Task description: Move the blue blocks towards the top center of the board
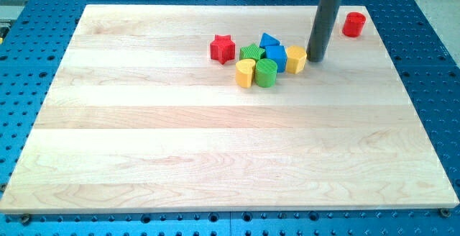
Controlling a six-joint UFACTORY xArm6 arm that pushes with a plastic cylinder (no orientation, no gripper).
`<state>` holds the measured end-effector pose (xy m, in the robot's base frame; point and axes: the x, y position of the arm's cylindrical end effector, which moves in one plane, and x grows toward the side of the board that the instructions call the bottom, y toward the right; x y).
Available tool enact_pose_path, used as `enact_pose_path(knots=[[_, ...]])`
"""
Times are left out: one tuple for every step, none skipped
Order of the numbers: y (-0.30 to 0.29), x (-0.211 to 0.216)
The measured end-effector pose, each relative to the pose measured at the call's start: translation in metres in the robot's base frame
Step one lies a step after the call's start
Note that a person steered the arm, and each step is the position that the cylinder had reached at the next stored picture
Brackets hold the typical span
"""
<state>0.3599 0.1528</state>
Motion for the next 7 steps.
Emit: enact_pose_path(knots=[[-0.058, 0.025], [-0.051, 0.026], [-0.048, 0.076], [-0.063, 0.062], [-0.074, 0.034], [-0.064, 0.044], [-0.077, 0.021]])
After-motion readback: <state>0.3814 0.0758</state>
